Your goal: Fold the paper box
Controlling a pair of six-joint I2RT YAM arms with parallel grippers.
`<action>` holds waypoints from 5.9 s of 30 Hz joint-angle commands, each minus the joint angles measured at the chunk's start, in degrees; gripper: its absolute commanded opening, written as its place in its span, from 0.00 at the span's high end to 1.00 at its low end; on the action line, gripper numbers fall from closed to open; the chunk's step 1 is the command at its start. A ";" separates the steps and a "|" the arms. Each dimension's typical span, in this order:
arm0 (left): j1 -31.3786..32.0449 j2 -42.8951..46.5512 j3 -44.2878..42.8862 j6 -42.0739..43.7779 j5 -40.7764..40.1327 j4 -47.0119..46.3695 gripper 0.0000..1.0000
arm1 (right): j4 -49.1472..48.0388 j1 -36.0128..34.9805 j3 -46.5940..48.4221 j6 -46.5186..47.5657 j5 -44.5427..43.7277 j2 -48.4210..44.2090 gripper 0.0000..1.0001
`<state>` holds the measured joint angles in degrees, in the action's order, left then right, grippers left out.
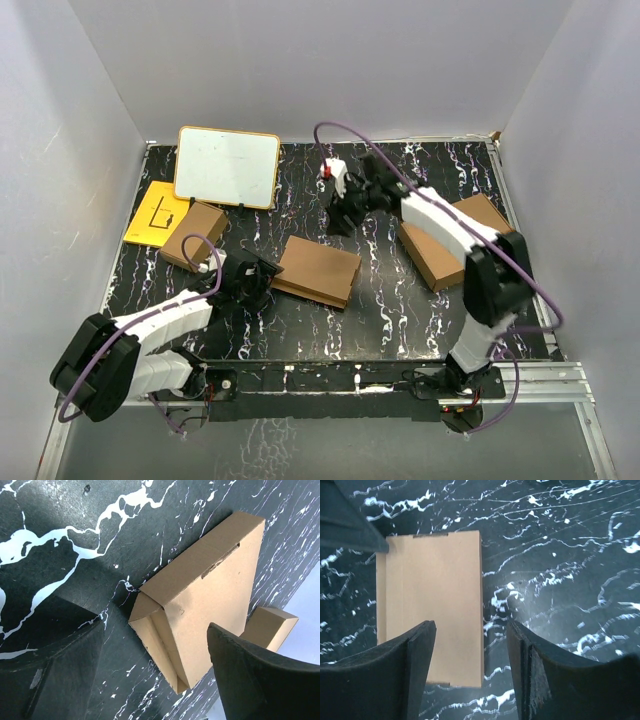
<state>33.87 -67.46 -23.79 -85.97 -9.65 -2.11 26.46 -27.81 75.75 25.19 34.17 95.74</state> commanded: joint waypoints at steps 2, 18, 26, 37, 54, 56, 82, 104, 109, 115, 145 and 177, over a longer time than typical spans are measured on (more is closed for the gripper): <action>-0.20 -0.94 -0.52 -1.80 -0.42 2.70 0.21 | 18.74 2.82 17.46 -5.38 15.12 15.29 0.32; -0.12 -5.13 -1.18 -2.80 0.05 0.44 0.28 | 6.96 8.54 16.51 -12.37 19.30 26.20 0.25; -0.19 -8.01 -2.65 -2.71 0.36 -1.16 0.44 | 5.22 8.56 12.69 -13.38 23.71 27.97 0.31; -0.19 -11.07 -4.12 -1.87 0.89 -4.16 0.74 | 1.75 7.93 7.37 -15.39 24.76 27.10 0.39; -0.20 -8.46 -8.28 9.28 -2.00 4.73 0.56 | -0.97 7.30 4.70 -17.56 24.80 25.58 0.42; -0.26 -7.52 -7.11 9.35 -2.59 3.97 0.53 | -0.91 7.26 4.82 -17.56 24.80 25.74 0.42; -2.80 -12.00 -8.34 17.01 -0.80 -4.33 0.79 | -0.76 7.17 4.74 -17.39 25.48 26.59 0.43; -3.01 1.48 -5.25 31.37 3.70 -5.57 0.40 | -1.27 8.41 4.44 -18.06 26.91 23.61 0.40; -2.99 7.76 0.88 28.47 8.91 -8.11 0.43 | -2.21 9.79 1.29 -17.15 27.07 19.50 0.39; -2.85 11.56 3.72 26.71 14.30 -1.97 0.95 | -4.51 9.71 -10.12 -11.51 26.88 10.74 0.39; 10.93 -18.25 -18.83 32.58 23.67 3.53 1.00 | -6.46 -7.42 -26.40 10.42 3.49 -7.60 0.79; 15.57 -15.32 -4.35 32.03 28.91 -8.65 1.00 | -0.61 -2.02 -33.36 21.10 7.01 -11.82 0.92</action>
<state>49.25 -77.69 -23.79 -48.58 18.94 -10.72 30.57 -26.30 42.30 49.04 40.58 84.49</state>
